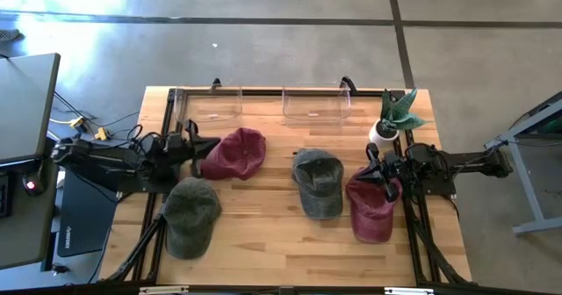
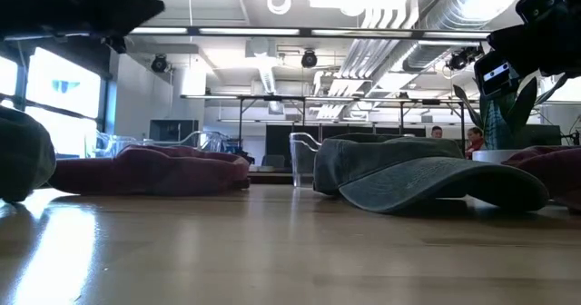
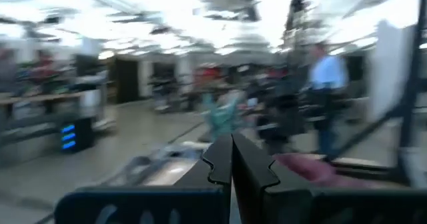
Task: Pick & Place hat
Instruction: Put the left red cap into the right transparent bin
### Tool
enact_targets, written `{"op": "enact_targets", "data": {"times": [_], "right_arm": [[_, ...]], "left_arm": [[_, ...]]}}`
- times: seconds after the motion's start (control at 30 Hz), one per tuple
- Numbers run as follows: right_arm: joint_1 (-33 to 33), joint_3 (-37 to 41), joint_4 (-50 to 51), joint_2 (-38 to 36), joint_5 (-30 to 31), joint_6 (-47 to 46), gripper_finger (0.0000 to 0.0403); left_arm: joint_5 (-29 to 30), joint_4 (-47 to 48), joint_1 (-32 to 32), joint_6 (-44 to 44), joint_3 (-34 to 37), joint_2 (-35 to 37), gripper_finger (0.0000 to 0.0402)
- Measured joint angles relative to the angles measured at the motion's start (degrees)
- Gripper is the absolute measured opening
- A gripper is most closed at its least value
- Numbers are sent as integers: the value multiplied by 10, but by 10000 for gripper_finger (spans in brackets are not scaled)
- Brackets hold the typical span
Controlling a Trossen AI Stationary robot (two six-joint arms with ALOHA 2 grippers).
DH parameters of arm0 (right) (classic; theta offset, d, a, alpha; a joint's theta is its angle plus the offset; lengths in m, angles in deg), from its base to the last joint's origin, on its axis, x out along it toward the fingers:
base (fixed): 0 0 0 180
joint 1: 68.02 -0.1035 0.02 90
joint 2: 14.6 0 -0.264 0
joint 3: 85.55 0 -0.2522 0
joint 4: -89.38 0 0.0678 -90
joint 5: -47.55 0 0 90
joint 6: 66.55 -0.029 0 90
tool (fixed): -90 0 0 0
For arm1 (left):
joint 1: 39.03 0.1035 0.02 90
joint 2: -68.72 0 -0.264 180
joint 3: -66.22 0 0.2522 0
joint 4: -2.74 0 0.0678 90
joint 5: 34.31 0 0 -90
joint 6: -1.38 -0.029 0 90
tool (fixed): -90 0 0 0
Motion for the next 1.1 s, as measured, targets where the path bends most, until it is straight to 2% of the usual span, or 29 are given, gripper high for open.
{"op": "enact_targets", "data": {"times": [0.13,0.27,0.37,0.43,0.5,0.6,0.73,0.83,0.93,1.03,1.1], "right_arm": [[0,0,-1,0,0,0,12],[0,0,-4,0,-1,0,12],[0,0,-5,0,-1,0,12],[0,0,-5,0,-1,0,12],[0,0,-6,0,-1,0,12],[0,0,-6,0,-1,0,12],[0,0,-6,0,-1,0,12],[0,0,-7,0,-1,0,12],[0,0,-7,0,0,0,12],[0,0,-7,0,0,0,12],[0,0,-7,0,0,0,12]], "left_arm": [[71,4,0,3,-58,-135,0],[151,31,0,-3,-146,-279,0],[203,131,0,0,-235,-372,1],[230,237,0,25,-305,-430,9],[233,358,0,71,-379,-484,27],[199,542,0,161,-495,-559,68],[89,844,0,332,-644,-651,135],[32,1020,0,439,-712,-710,181],[-14,1101,0,511,-722,-734,214],[-86,1101,5,527,-694,-743,226],[-95,1092,4,546,-673,-740,225]]}}
